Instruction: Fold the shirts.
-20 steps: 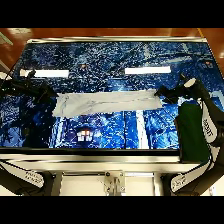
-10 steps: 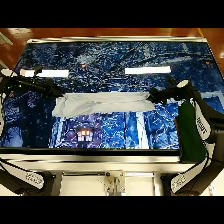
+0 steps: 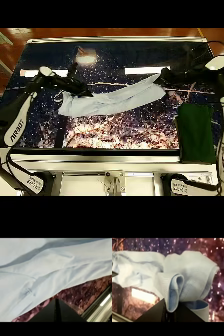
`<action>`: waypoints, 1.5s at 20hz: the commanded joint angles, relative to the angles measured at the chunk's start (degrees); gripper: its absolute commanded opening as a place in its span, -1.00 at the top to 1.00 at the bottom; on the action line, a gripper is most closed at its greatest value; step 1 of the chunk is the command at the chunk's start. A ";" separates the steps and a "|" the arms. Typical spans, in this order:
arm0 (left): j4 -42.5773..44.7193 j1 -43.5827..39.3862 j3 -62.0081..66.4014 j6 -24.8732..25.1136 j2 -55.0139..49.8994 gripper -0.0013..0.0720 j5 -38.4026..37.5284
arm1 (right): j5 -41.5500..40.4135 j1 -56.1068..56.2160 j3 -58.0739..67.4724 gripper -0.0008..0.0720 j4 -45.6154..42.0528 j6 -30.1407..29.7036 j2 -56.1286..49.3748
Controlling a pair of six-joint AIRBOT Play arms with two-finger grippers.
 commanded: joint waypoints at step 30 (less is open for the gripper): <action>1.20 19.82 0.09 -0.74 25.38 0.86 -1.62 | -36.74 38.69 0.04 0.23 3.06 18.86 -17.81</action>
